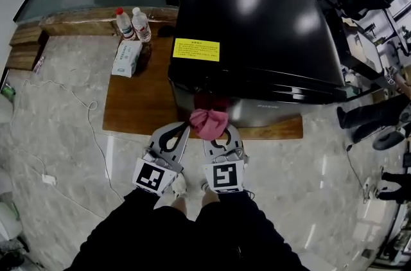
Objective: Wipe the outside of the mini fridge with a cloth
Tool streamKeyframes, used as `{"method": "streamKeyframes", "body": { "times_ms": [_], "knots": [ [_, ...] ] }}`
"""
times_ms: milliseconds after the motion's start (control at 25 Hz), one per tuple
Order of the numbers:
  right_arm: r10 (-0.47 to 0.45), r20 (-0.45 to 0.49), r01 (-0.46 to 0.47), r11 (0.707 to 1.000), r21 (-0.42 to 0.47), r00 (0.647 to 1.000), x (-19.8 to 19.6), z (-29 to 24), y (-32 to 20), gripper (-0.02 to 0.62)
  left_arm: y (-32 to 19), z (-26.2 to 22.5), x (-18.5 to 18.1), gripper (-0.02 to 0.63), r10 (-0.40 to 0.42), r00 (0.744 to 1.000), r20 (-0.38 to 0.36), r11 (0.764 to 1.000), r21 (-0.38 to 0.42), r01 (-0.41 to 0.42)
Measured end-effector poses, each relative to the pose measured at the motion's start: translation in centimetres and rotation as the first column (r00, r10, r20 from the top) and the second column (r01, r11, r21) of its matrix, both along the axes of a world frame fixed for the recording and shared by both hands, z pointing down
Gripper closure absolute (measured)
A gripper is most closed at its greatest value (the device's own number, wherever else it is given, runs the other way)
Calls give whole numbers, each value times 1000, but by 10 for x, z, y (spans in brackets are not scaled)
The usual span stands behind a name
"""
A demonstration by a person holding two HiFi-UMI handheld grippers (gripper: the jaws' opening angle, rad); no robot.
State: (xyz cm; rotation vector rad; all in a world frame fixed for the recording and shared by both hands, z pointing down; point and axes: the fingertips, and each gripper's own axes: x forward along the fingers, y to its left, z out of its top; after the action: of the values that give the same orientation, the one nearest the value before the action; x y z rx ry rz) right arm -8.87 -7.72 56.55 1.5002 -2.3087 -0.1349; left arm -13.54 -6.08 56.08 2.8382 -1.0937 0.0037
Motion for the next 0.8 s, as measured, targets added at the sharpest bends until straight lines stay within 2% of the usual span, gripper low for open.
{"method": "streamKeyframes", "body": {
  "times_ms": [240,320,600,800],
  "knots": [
    [-34,-40,34,999,-3,999,2,49,-3,537,-5,50,5,600,-2,1000,8,998,-60,2],
    [-38,-31,37,999,-30,999,2,70,-3,537,-7,68,7,600,2,1000,15,998,-65,-1],
    [-13,-12,12,993,-121,1000,5,143,-5,537,-12,138,5,600,-16,999,47,987,-160,23],
    [-7,-17,3,982,-188,1000,4,185,-5,537,-14,167,6,600,-6,997,79,980,-195,22]
  ]
}}
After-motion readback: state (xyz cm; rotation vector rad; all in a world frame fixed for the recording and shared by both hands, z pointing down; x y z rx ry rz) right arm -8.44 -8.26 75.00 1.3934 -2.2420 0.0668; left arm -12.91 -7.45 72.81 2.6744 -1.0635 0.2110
